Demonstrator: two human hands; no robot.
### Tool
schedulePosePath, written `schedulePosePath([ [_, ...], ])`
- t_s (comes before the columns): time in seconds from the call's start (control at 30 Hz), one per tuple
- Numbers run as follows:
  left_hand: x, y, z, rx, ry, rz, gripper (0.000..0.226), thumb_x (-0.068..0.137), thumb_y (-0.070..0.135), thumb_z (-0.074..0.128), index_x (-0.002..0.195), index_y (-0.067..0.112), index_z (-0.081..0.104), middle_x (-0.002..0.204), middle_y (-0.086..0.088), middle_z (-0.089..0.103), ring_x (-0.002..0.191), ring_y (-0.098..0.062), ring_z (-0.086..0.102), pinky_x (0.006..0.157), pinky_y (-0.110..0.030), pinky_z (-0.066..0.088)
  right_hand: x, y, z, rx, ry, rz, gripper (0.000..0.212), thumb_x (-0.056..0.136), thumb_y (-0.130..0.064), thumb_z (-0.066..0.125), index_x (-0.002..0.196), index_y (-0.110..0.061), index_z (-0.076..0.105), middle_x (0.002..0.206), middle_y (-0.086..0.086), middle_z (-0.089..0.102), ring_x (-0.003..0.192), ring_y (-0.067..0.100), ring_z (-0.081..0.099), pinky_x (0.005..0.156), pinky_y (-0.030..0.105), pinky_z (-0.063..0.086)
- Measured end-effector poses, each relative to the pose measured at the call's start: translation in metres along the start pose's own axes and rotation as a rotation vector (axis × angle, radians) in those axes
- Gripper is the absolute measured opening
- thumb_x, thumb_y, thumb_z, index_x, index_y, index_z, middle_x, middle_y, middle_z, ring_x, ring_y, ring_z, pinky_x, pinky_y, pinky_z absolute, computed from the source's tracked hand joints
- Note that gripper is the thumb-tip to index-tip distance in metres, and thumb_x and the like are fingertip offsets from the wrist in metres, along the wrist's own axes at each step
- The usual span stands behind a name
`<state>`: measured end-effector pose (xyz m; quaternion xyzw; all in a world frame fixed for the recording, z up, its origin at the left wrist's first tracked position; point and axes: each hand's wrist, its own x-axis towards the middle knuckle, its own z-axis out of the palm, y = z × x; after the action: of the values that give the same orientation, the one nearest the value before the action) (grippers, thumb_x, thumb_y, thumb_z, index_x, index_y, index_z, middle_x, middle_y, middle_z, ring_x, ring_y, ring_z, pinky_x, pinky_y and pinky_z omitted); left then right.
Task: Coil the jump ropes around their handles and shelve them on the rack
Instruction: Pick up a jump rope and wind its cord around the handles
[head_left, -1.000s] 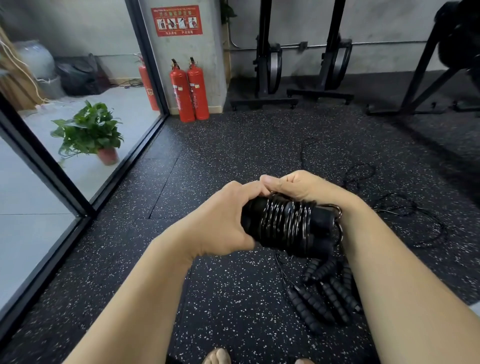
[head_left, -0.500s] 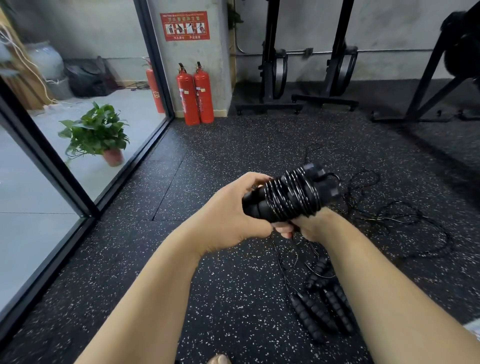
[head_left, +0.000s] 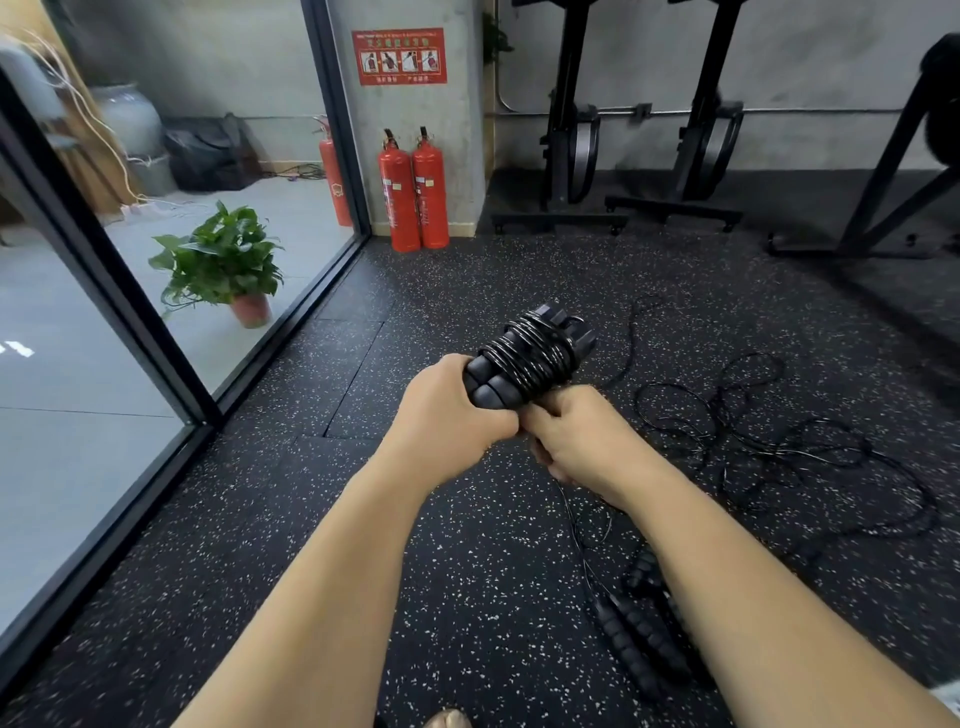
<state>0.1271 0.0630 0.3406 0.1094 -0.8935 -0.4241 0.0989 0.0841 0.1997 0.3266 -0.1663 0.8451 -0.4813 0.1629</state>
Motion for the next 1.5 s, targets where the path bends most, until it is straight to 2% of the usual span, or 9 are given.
schedulePosePath([
  [0.1,0.002,-0.005,0.001,0.05,0.017,-0.011,0.023,0.072,0.015,0.075,0.083,0.013,0.054,0.069,0.004,0.053,0.055,-0.011,0.044,0.041,-0.016,0.033,-0.003,-0.002,-0.006,-0.167,-0.054,-0.015,0.026,0.089,-0.022,0.057,0.066,-0.011,0.06,0.05,0.004,0.056,0.037,0.015,0.05,0.048,0.033,0.044],
  [0.23,0.007,-0.011,0.001,0.084,0.074,-0.056,0.024,0.074,0.016,0.072,0.087,0.009,0.053,0.076,-0.001,0.057,0.06,-0.014,0.047,0.043,-0.018,0.035,-0.014,-0.014,-0.009,-0.426,-0.091,-0.019,0.019,0.084,-0.022,0.054,0.068,-0.012,0.055,0.062,0.007,0.065,0.058,0.024,0.067,0.069,0.043,0.056],
  [0.37,0.009,-0.015,0.004,0.153,0.093,-0.061,0.023,0.075,0.019,0.069,0.086,0.01,0.051,0.082,-0.004,0.059,0.069,-0.021,0.053,0.055,-0.03,0.041,-0.027,-0.03,-0.012,-0.67,-0.107,-0.029,0.017,0.088,-0.03,0.053,0.077,-0.016,0.053,0.075,-0.001,0.062,0.072,0.023,0.063,0.065,0.031,0.047],
  [0.6,0.009,-0.015,0.007,0.199,0.077,-0.07,0.036,0.068,0.017,0.078,0.091,0.01,0.052,0.095,-0.008,0.063,0.086,-0.028,0.061,0.072,-0.044,0.056,-0.037,-0.05,-0.022,-0.888,-0.147,0.033,0.025,0.094,-0.022,0.047,0.07,-0.02,0.045,0.075,-0.003,0.054,0.061,0.015,0.048,0.052,0.027,0.029],
  [0.7,0.011,-0.017,0.009,0.279,0.077,-0.078,0.039,0.067,0.019,0.08,0.092,0.01,0.051,0.097,-0.008,0.061,0.088,-0.028,0.058,0.068,-0.038,0.049,-0.04,-0.054,-0.028,-0.94,-0.105,0.022,0.024,0.095,-0.021,0.048,0.071,-0.021,0.047,0.074,-0.003,0.054,0.062,0.016,0.05,0.053,0.027,0.029],
  [0.83,0.013,-0.019,0.015,0.373,0.105,-0.022,0.027,0.077,0.026,0.068,0.092,0.013,0.05,0.093,-0.006,0.059,0.085,-0.028,0.055,0.062,-0.032,0.038,-0.041,-0.058,-0.037,-0.749,-0.112,-0.023,0.023,0.098,-0.03,0.045,0.09,-0.017,0.062,0.077,-0.001,0.057,0.074,0.021,0.054,0.066,0.031,0.038],
  [1.0,0.012,-0.015,0.019,0.371,0.042,0.048,0.028,0.074,0.025,0.072,0.089,0.017,0.05,0.092,-0.003,0.058,0.082,-0.029,0.057,0.064,-0.039,0.051,-0.038,-0.052,-0.049,-0.382,-0.198,-0.011,0.029,0.092,-0.018,0.05,0.065,-0.015,0.061,0.036,-0.011,0.043,0.037,0.006,0.038,0.041,0.021,0.029],
  [1.27,0.0,0.004,0.018,0.635,-0.073,0.256,0.027,0.077,0.033,0.068,0.09,0.027,0.045,0.091,0.008,0.051,0.094,-0.018,0.045,0.07,-0.032,0.036,-0.027,-0.039,-0.063,-0.102,-0.265,0.026,0.033,0.09,-0.029,0.056,0.06,-0.017,0.056,0.059,0.005,0.044,0.048,0.011,0.031,0.037,0.017,0.024],
  [1.5,-0.01,0.016,0.018,0.721,-0.313,0.417,0.024,0.075,0.033,0.066,0.095,0.029,0.053,0.086,0.01,0.049,0.093,-0.015,0.045,0.093,-0.041,0.037,-0.016,-0.015,-0.074,-0.001,-0.287,-0.026,0.032,0.089,-0.03,0.065,0.064,-0.01,0.064,0.046,-0.009,0.049,0.043,0.002,0.039,0.048,0.017,0.035],
])
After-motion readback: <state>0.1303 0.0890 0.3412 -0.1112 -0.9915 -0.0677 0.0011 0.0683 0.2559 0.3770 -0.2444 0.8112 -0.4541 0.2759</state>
